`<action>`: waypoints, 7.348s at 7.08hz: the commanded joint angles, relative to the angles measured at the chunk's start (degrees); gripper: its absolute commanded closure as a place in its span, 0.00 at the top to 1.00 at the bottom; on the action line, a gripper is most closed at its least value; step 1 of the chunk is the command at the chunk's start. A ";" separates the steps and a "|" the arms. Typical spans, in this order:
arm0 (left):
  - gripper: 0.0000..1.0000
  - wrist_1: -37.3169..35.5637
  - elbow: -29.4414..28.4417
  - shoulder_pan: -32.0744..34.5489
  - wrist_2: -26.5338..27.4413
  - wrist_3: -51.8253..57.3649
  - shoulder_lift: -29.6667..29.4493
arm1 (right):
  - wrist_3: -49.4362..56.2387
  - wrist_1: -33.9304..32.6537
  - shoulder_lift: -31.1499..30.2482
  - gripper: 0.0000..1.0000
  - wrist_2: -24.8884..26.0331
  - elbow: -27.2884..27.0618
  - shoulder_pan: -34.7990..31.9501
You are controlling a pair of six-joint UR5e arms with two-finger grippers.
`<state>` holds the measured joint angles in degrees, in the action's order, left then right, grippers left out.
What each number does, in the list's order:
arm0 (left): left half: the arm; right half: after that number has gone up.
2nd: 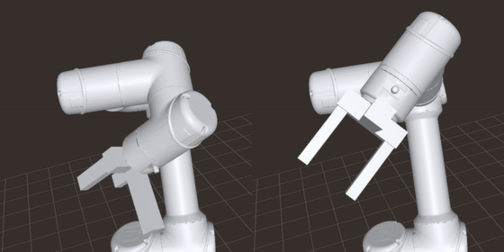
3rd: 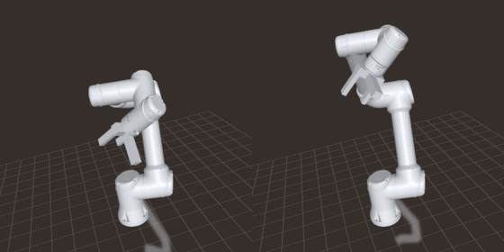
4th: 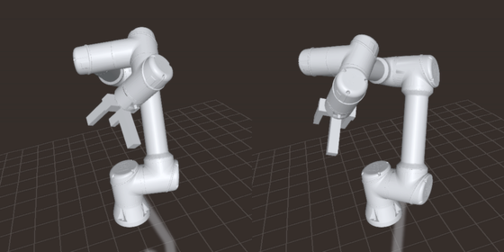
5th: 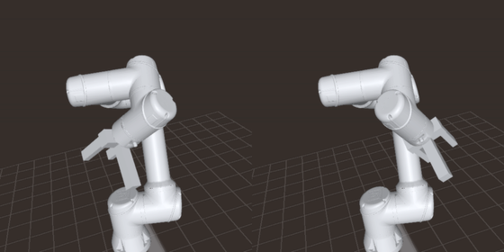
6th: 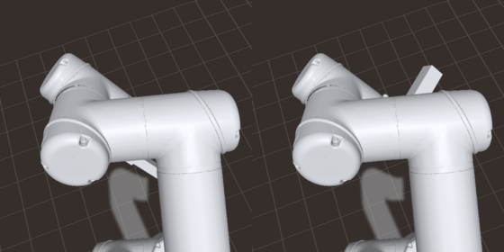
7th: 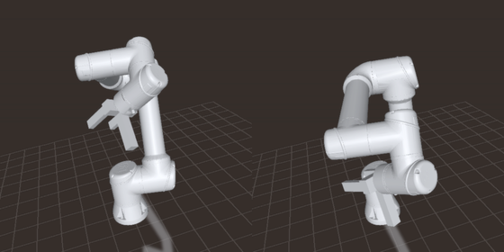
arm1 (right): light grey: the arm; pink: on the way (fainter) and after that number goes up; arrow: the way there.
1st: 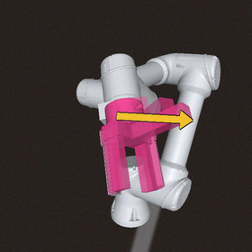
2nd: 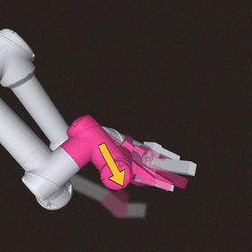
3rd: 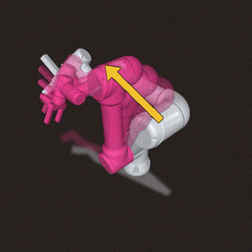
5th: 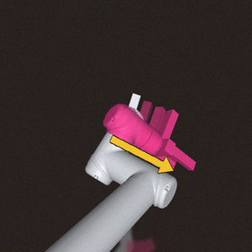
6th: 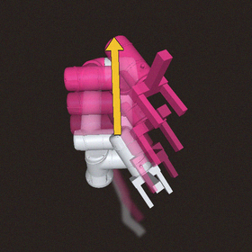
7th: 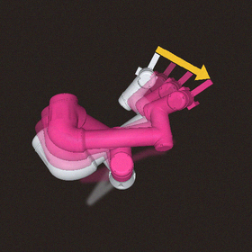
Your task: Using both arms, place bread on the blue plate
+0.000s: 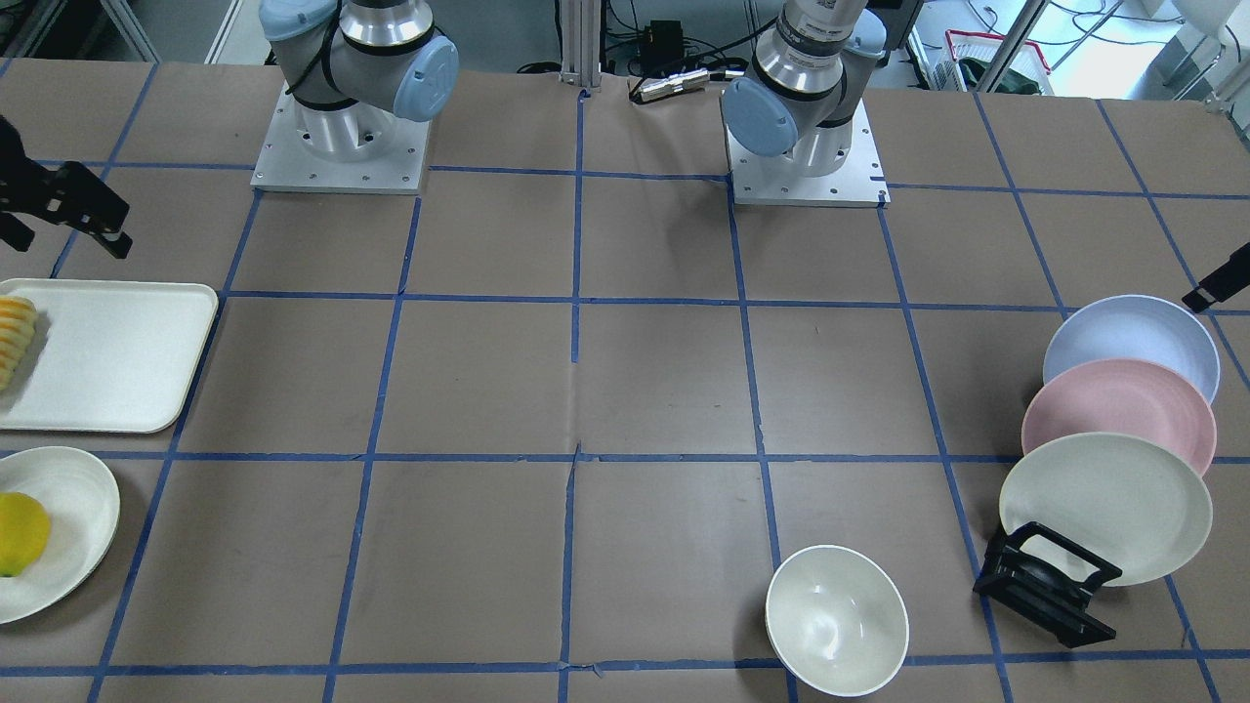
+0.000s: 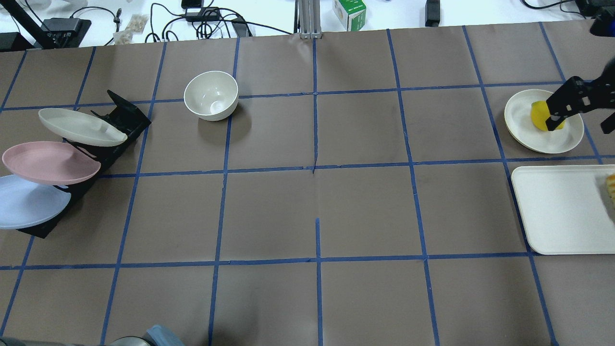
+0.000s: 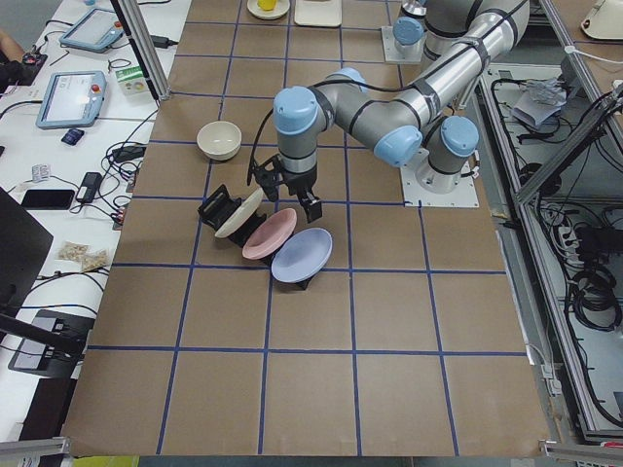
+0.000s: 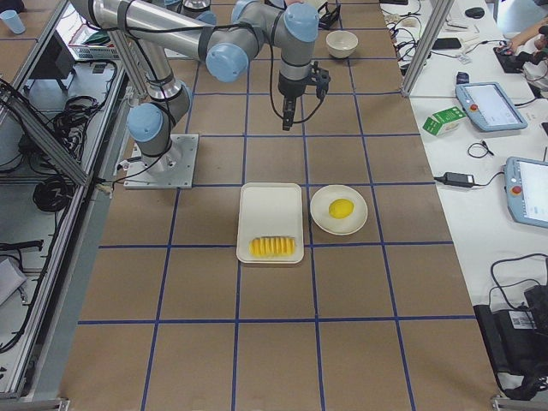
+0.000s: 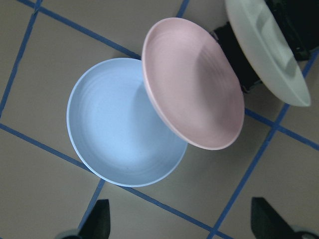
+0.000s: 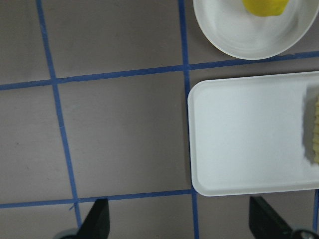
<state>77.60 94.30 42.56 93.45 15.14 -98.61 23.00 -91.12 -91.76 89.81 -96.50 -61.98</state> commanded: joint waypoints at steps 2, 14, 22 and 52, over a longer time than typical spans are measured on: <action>0.94 -8.40 3.78 -4.15 3.13 -0.29 -6.40 | 13.35 -6.14 6.49 1.00 3.35 -0.27 12.72; 0.00 -9.75 2.64 -5.21 4.63 1.29 -8.71 | 25.87 -40.01 24.25 1.00 7.49 -11.70 20.41; 0.00 18.40 -17.72 -6.98 9.33 0.94 0.85 | 27.97 -40.02 25.67 0.38 10.02 -11.70 20.85; 1.00 10.83 -6.23 49.63 -3.54 -14.18 5.36 | -45.06 -24.28 30.58 0.00 -3.50 4.39 -48.41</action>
<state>88.84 88.30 92.16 89.62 0.62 -92.93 -21.83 -115.36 -62.11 86.29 -91.92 -110.22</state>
